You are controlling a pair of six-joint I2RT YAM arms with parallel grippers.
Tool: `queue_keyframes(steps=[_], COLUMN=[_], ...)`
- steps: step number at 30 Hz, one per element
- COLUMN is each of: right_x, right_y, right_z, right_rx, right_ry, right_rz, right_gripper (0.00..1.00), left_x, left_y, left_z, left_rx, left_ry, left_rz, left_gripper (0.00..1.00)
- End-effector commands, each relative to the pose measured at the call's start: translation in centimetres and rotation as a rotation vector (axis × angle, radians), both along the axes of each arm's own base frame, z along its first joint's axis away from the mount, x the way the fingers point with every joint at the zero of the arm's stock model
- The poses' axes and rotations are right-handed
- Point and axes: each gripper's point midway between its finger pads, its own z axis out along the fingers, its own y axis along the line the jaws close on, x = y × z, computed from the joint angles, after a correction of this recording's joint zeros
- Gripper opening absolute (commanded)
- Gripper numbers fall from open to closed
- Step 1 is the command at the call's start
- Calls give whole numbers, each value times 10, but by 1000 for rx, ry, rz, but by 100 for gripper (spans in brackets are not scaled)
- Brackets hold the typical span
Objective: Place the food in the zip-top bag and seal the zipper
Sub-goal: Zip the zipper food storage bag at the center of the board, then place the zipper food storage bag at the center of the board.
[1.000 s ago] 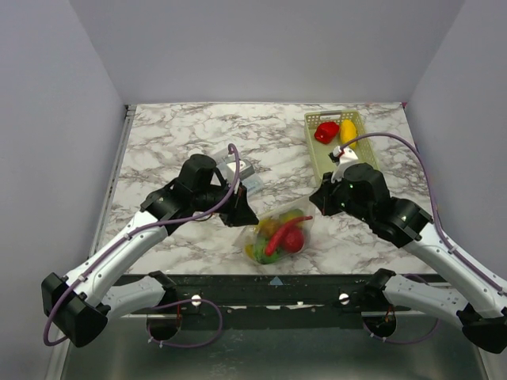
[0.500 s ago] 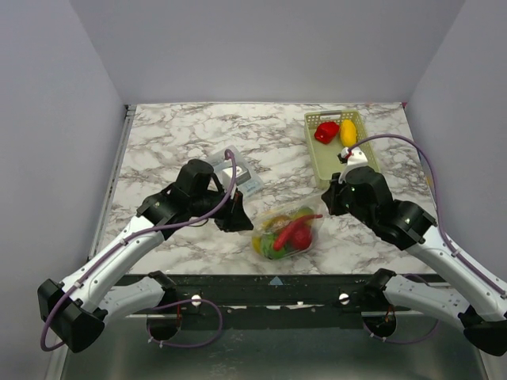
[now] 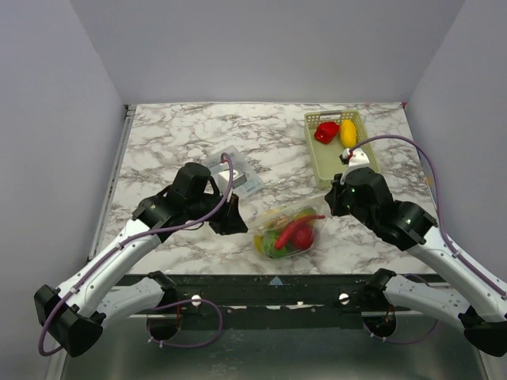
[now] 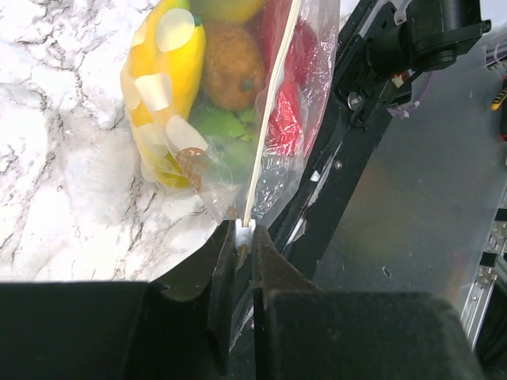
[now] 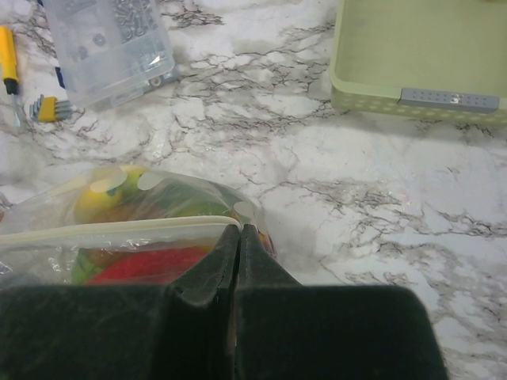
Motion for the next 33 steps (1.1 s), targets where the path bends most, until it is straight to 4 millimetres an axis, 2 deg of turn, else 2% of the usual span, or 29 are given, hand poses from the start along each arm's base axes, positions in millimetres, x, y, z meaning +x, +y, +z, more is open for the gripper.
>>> queue_keyframes(steps=[1,3,7,12,15,20,22,25,29,33], right_x=[4,5,6,12,19,28,30,30,21,1], right_y=[-22,-20,-9,-1,-8,-25,-32,-56,-99,-117], right_z=[-3,-1,-4,-18,-27,-47,-54,-67,-76,-66], right_rx=[-68,-61,-29,-9,-17,25,58,98,151,214], right_ry=[-13,-13,21,76,97,153,185,194,188,165], right_rz=[-87,-82,-73,-119,-231,-428,-470,-586,-758,-891], right_gripper=[0,0,0,0,0,0,0,0,0,0], left_x=[-8,-6,12,40,48,42,39,37,35,30], left_y=[16,17,24,48,61,62,61,59,58,55], left_z=[-11,-9,0,26,46,69,70,67,64,63], left_rx=[58,64,83,116,105,31,16,5,4,-18], left_ry=[20,11,-53,-207,-296,-375,-383,-383,-379,-378], left_rz=[22,31,129,318,390,374,362,349,333,311], left_gripper=[0,9,48,70,74,74,74,74,74,74])
